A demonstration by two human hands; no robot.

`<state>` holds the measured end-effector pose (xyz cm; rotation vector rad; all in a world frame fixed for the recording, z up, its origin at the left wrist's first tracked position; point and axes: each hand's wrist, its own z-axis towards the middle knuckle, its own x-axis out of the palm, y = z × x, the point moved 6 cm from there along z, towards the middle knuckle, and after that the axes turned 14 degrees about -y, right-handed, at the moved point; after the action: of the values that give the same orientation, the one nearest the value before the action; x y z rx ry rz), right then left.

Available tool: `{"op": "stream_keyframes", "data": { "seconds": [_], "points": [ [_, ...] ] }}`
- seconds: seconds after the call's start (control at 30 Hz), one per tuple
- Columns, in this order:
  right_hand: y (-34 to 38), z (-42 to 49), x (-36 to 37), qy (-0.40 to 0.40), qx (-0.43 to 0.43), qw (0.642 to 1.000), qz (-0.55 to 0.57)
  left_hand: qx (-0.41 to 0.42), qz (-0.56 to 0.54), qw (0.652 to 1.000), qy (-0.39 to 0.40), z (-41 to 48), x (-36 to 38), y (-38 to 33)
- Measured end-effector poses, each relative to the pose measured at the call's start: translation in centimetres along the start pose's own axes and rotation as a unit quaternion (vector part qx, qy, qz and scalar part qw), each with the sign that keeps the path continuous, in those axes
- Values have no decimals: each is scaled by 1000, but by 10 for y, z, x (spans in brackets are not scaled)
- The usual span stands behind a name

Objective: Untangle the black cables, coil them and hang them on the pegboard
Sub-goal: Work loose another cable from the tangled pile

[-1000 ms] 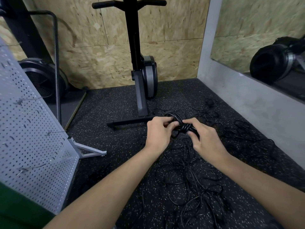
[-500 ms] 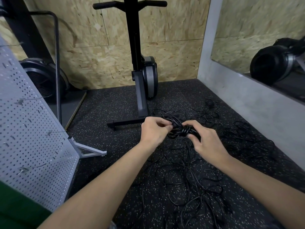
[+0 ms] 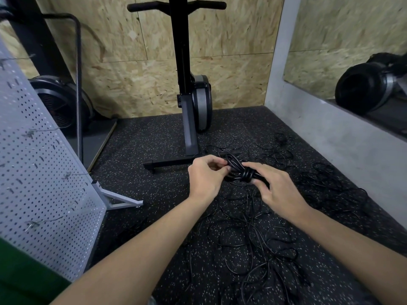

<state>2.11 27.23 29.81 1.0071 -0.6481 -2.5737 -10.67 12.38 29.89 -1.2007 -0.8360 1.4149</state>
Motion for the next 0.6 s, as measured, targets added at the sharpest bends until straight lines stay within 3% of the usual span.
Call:
{"op": "stream_keyframes", "data": {
  "seconds": [0.27, 0.5, 0.6],
  "points": [
    [-2, -2, 0, 22, -11, 1000, 11, 108, 39, 993, 17, -4, 1, -8],
    [-2, -1, 1, 35, 14, 999, 20, 99, -20, 995, -9, -5, 0, -3],
    [-7, -4, 2, 57, 58, 996, 33, 101, -10, 994, 34, -2, 4, -2]
  ]
}}
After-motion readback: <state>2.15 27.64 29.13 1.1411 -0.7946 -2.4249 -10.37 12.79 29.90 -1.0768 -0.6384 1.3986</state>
